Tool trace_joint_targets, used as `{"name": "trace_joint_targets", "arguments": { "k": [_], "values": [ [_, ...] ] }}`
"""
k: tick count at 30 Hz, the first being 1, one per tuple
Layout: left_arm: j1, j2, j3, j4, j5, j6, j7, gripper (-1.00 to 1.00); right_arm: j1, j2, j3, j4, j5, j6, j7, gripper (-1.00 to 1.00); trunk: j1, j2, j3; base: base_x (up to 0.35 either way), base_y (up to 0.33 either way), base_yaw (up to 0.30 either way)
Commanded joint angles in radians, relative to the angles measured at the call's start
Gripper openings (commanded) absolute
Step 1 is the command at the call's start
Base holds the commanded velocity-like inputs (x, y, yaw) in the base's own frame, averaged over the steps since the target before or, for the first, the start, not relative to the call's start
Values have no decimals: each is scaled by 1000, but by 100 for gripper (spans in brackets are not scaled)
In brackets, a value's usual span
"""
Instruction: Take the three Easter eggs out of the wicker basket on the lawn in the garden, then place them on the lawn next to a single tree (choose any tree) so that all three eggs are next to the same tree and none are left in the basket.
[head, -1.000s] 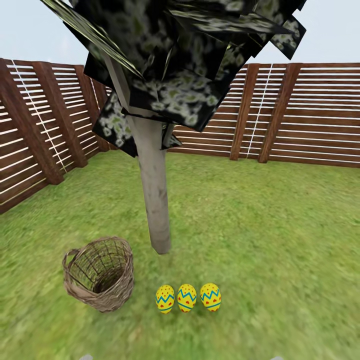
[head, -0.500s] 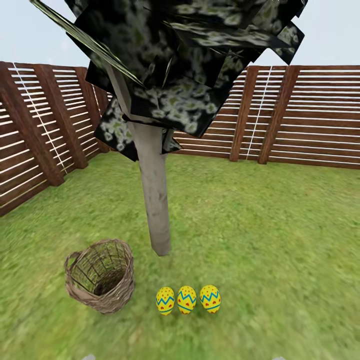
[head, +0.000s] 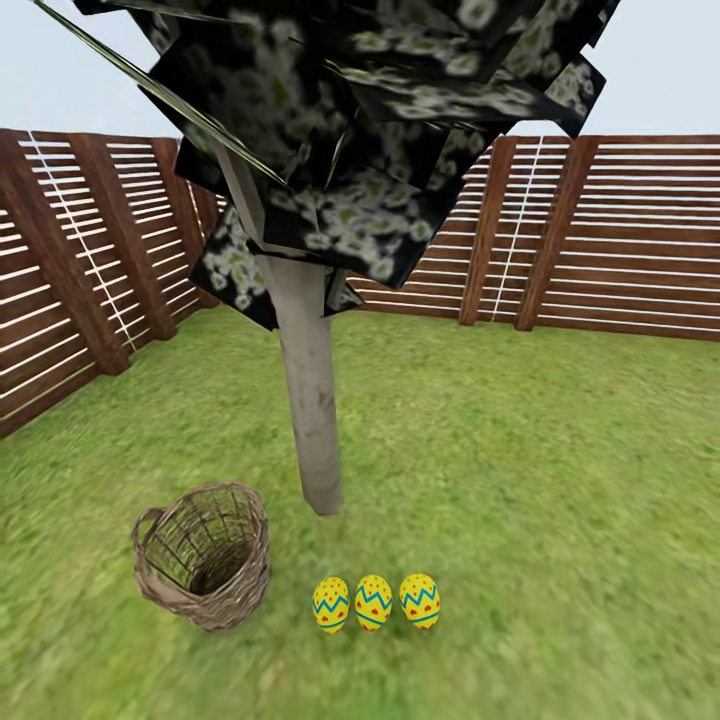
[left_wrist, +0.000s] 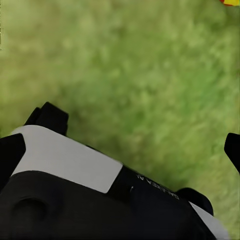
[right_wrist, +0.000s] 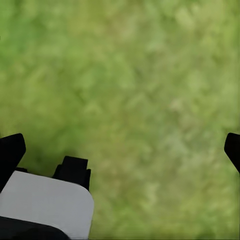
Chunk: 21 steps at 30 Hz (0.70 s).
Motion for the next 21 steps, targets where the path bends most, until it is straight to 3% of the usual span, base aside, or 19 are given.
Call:
{"name": "trace_joint_targets", "arguments": {
  "k": [1,21],
  "values": [
    [0,0,-7,4,10,4,-2,100,2,0,-8,4,10,-9,1,100,-4,7,2,0,0,0],
    [0,-9,-7,46,10,4,-2,100,8,1,-6,2,12,-14,1,100,-81,147,65,0,0,0]
  ]
}}
